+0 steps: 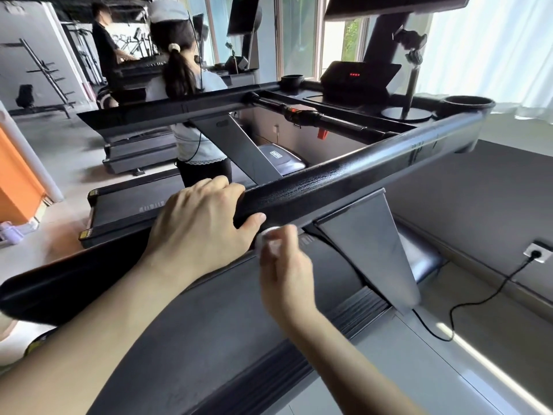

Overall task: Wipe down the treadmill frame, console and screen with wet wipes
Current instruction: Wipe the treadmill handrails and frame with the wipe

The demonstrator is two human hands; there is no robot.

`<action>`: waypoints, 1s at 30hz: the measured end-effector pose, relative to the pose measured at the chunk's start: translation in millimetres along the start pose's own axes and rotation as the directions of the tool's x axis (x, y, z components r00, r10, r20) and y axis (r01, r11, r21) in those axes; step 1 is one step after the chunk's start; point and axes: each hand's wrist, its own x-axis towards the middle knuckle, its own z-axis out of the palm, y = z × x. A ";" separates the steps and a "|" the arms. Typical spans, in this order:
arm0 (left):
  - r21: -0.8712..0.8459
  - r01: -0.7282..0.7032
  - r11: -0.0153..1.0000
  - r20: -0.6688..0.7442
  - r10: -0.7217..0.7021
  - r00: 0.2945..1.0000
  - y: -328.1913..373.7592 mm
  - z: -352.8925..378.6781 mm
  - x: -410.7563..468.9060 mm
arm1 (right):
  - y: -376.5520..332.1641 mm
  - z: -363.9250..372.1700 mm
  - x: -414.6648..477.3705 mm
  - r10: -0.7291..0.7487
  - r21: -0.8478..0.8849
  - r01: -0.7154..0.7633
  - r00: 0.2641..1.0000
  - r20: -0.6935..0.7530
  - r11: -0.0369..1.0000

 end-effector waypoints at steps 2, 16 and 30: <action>0.002 0.002 1.000 0.002 -0.002 1.000 -0.2 -0.4 0.1 | -8.2 2.4 -5.7 -0.200 -0.067 0.209 0.971 0.128 0.976; -0.008 -0.001 1.000 -0.015 0.001 1.000 -2.1 1.4 -1.8 | 26.6 -14.2 22.7 0.611 0.735 -0.289 0.763 -0.211 0.614; -0.012 -0.020 1.000 -0.017 0.020 1.000 -1.7 -0.6 -2.8 | 11.4 -23.4 30.5 0.775 0.820 -0.566 0.552 0.307 0.078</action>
